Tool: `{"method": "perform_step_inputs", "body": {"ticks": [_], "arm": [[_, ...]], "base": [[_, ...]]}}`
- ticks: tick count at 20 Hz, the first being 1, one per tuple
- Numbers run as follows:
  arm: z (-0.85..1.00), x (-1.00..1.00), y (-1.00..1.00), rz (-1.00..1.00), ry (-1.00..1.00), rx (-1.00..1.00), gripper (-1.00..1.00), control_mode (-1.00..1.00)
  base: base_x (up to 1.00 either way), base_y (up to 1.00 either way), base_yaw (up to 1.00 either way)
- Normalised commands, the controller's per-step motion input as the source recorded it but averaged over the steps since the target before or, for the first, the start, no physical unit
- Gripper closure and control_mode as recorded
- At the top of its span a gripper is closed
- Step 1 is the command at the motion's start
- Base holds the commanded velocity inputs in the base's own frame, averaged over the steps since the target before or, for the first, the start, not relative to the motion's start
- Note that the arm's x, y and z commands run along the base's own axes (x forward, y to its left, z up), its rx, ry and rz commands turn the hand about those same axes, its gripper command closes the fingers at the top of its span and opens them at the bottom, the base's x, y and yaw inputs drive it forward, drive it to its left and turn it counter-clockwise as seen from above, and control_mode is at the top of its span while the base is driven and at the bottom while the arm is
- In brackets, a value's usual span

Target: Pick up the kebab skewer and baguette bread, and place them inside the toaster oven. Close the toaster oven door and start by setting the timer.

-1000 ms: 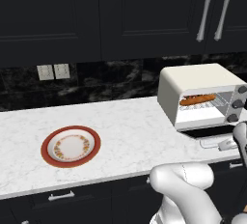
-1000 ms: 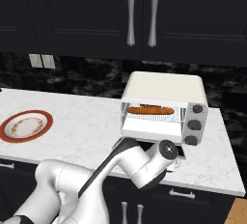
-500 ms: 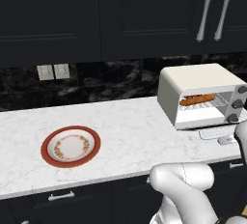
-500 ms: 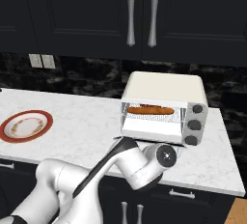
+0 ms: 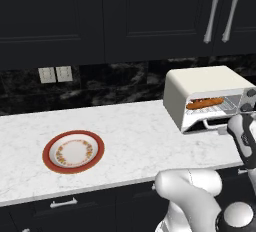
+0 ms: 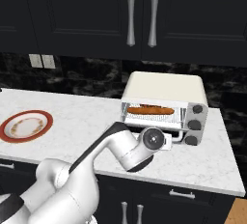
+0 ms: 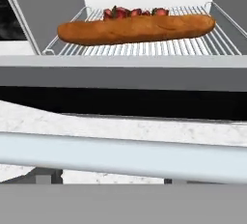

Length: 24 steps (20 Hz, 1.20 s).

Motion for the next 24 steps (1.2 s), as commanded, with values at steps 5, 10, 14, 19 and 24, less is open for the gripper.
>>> {"method": "perform_step_inputs", "body": {"ticks": [5,10,14,19,24], "arm": [[0.76,0.72,0.01,0.10,0.23,0.00,-1.00,-1.00],[0.32,0.62,0.00,0.10,0.18,0.00,-1.00,-1.00],[-0.01,0.39,0.07,0.09,0.02,0.00,-1.00,-1.00],[-0.20,0.34,0.07,0.08,0.00,0.00,-1.00,-1.00],[-0.27,0.58,0.23,0.06,-0.02,0.00,-1.00,-1.00]], "base": [[0.00,0.00,0.00],[0.00,0.00,0.00],[0.00,0.00,0.00],[0.00,0.00,0.00],[0.00,0.00,0.00]]}}
